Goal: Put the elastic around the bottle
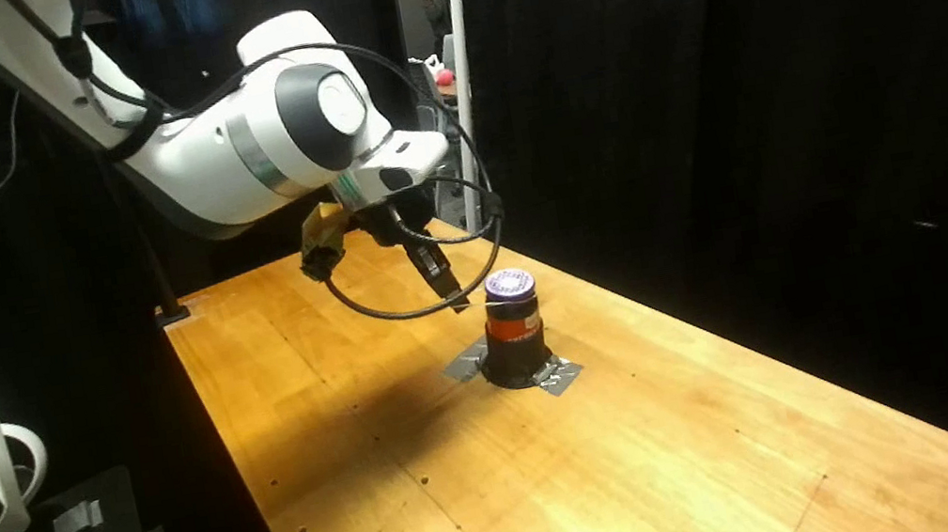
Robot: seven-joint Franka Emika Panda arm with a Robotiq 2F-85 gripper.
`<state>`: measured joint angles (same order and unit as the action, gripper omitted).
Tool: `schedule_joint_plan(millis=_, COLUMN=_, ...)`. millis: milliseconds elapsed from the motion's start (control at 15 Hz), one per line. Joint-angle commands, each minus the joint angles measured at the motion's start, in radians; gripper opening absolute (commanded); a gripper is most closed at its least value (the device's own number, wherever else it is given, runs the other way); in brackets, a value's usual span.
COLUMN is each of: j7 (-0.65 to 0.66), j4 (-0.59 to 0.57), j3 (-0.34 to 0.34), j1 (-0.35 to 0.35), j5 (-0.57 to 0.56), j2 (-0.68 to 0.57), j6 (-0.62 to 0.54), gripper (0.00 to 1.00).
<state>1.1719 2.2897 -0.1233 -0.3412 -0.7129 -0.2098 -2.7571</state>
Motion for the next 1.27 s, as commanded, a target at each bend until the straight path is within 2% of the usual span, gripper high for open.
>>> schedule_joint_plan(millis=0, j7=0.275, j4=0.097, j3=-0.101, j1=-0.087, j5=-0.278, j2=0.104, j6=-0.074, gripper=0.07)
schedule_joint_plan(millis=200, j7=0.517, j4=0.104, j3=-0.127, j1=-0.119, j5=-0.524, j2=0.138, j6=-0.058, gripper=0.08)
schedule_joint_plan(millis=400, j7=0.753, j4=0.127, j3=-0.111, j1=-0.121, j5=-0.722, j2=0.166, j6=-0.060, gripper=0.09)
schedule_joint_plan(millis=733, j7=1.030, j4=0.153, j3=-0.088, j1=-0.138, j5=-0.951, j2=0.194, j6=-0.038, gripper=0.10)
schedule_joint_plan(millis=800, j7=1.061, j4=0.158, j3=-0.085, j1=-0.140, j5=-0.976, j2=0.195, j6=-0.041, gripper=0.32)
schedule_joint_plan(millis=867, j7=1.066, j4=0.164, j3=-0.084, j1=-0.140, j5=-0.978, j2=0.191, j6=-0.047, gripper=0.35)
schedule_joint_plan(millis=1000, j7=0.933, j4=0.186, j3=-0.099, j1=-0.116, j5=-0.854, j2=0.156, j6=-0.184, gripper=0.49)
schedule_joint_plan(millis=1067, j7=1.004, j4=0.158, j3=-0.090, j1=-0.131, j5=-0.915, j2=0.153, j6=-0.098, gripper=0.31)
schedule_joint_plan(millis=1200, j7=0.973, j4=0.177, j3=-0.094, j1=-0.126, j5=-0.881, j2=0.145, j6=-0.146, gripper=0.47)
